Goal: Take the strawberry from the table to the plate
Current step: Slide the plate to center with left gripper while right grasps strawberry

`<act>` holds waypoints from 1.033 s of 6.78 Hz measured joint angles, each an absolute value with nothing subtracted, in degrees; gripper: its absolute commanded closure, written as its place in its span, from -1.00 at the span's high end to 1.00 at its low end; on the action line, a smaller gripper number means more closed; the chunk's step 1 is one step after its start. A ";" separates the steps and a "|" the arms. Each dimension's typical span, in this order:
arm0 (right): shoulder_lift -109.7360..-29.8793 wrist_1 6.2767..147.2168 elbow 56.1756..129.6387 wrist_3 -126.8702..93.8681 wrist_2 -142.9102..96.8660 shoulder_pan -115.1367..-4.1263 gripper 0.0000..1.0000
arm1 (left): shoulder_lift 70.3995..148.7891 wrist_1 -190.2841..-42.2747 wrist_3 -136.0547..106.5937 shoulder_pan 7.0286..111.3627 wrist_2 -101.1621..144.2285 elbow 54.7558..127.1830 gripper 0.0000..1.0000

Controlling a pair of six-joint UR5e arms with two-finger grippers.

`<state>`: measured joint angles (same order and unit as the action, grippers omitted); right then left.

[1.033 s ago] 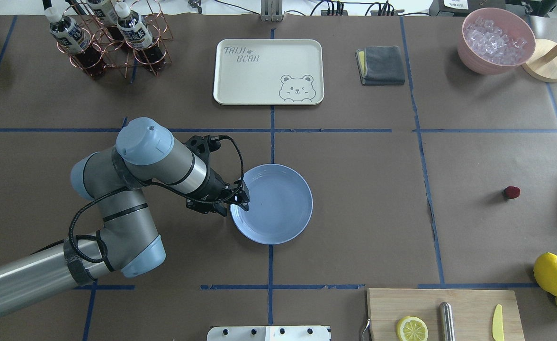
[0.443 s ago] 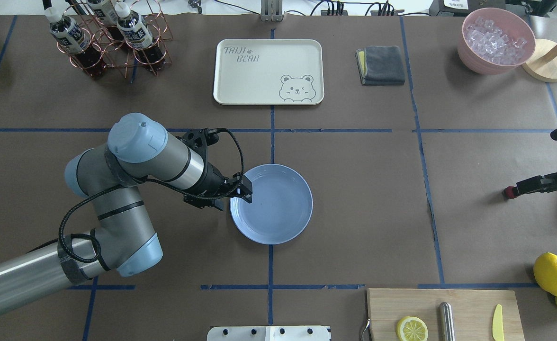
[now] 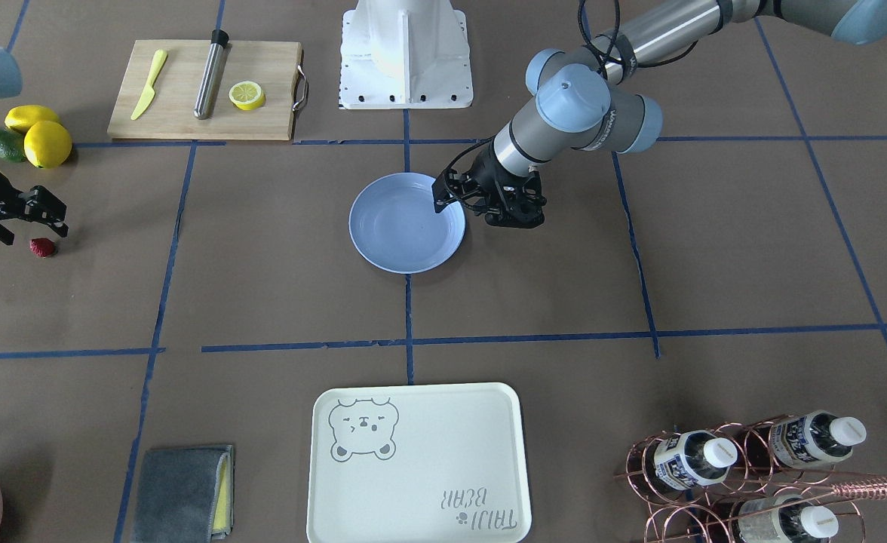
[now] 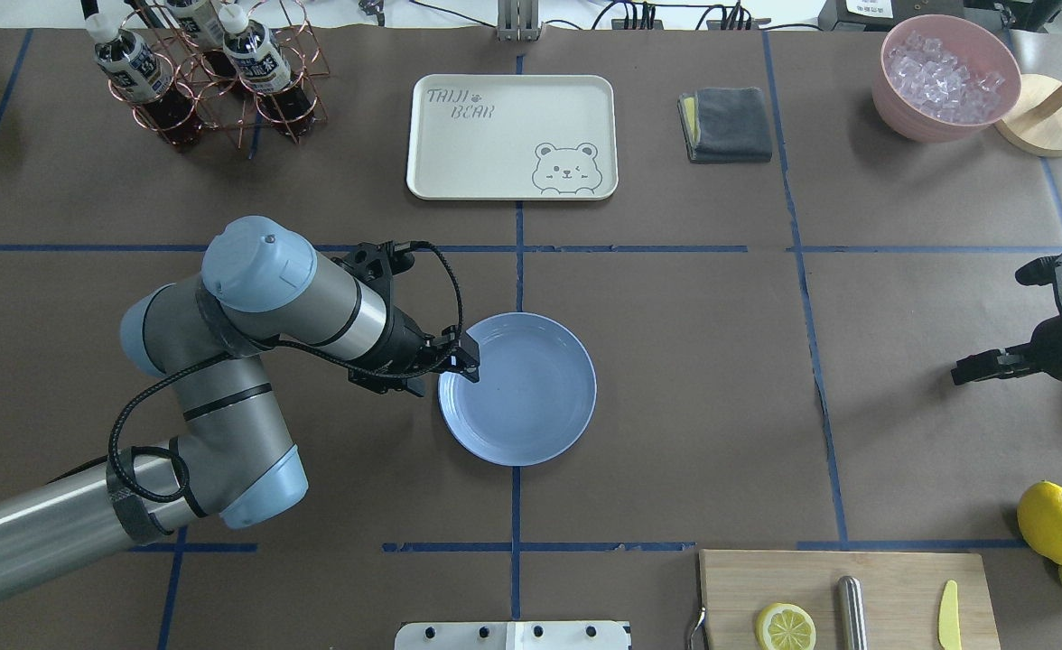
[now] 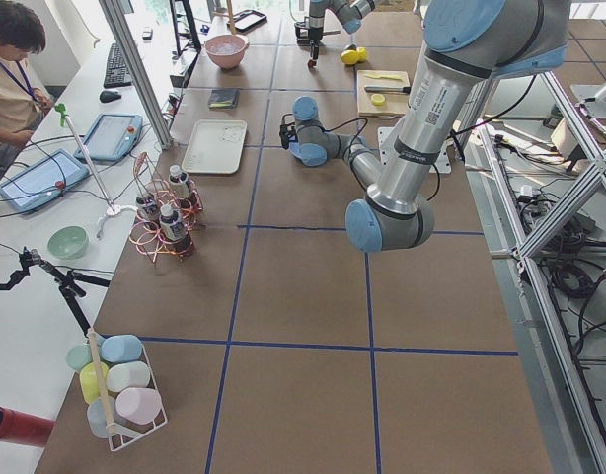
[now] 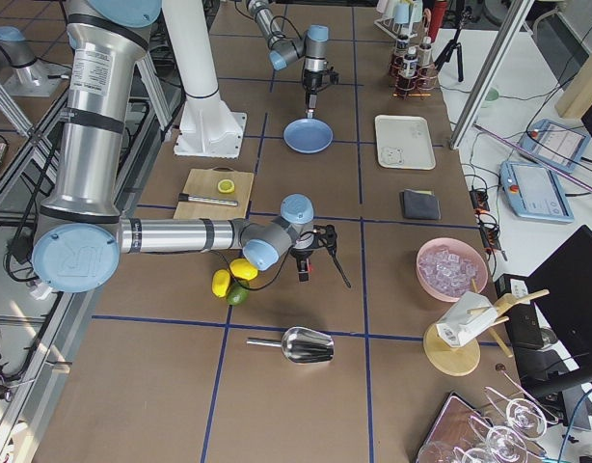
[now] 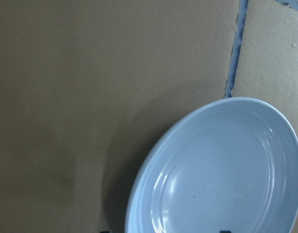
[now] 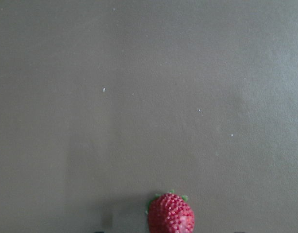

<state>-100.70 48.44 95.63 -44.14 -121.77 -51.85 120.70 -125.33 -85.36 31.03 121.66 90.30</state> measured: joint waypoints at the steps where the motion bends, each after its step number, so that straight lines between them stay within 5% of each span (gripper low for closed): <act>1: -100.14 48.40 95.28 -44.24 -121.66 -51.57 0.62 | 120.31 -125.33 -85.35 31.01 121.60 90.55 0.60; 3: -99.33 48.40 94.85 -44.24 -121.04 -51.45 0.40 | 120.02 -125.33 -85.34 30.95 121.56 90.73 0.60; 6: -99.30 48.29 94.30 -44.11 -118.84 -51.49 -0.94 | 119.97 -125.33 -85.26 30.94 121.53 90.65 0.60; 7: -99.42 48.26 94.31 -44.07 -118.74 -51.50 -1.00 | 119.97 -125.33 -85.26 30.94 121.50 90.65 0.60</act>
<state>-99.42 48.26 94.31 -44.07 -118.74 -51.50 119.97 -125.33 -85.26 30.94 121.50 90.65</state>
